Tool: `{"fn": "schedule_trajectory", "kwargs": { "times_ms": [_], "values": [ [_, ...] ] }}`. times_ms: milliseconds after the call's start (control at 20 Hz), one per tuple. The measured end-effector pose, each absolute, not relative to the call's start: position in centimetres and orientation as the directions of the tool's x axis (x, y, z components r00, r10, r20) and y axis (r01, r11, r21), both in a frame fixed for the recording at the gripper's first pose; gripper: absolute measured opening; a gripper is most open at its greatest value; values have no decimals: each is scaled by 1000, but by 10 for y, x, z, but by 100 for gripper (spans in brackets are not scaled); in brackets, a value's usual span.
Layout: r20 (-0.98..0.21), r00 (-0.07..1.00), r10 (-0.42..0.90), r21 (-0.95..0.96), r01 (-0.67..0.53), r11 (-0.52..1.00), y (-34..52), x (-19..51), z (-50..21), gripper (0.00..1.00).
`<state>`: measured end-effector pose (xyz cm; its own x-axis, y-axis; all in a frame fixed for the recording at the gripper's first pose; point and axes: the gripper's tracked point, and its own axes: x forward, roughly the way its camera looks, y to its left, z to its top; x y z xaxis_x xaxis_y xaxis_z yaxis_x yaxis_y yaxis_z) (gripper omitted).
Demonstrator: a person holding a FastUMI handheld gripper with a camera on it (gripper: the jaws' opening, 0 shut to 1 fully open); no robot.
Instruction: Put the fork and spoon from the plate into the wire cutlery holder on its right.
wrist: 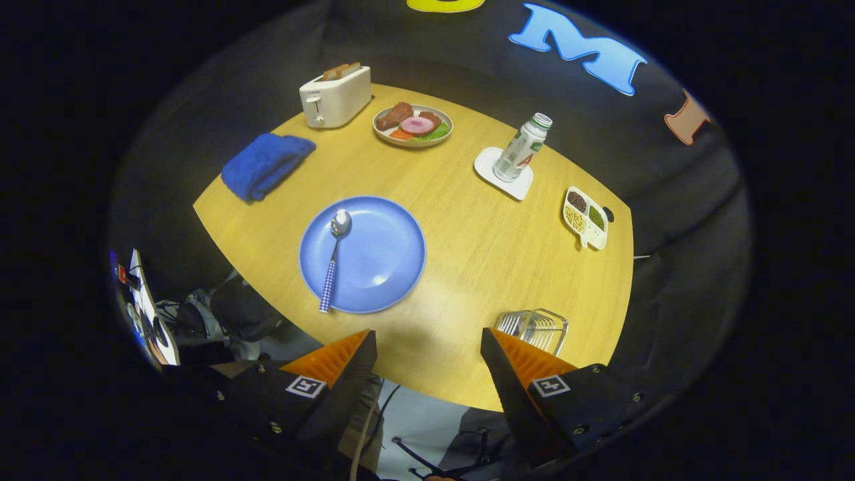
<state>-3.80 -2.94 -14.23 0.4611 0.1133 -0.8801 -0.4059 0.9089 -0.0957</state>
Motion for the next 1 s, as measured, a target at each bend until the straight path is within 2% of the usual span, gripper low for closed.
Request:
{"fn": "schedule_trajectory", "kwargs": {
  "times_ms": [450, 750, 900, 1000],
  "values": [
    [-876, 443, 192, -7, -409, 912, 32, -41, -160, 96],
    [-896, 407, 176, 13, -374, 927, 52, -41, -185, 96],
    [-913, 361, 189, 38, -386, 922, 66, -45, -200, 96],
    [-912, 369, 180, 23, -392, 920, 71, -41, -205, 96]
  ]
}}
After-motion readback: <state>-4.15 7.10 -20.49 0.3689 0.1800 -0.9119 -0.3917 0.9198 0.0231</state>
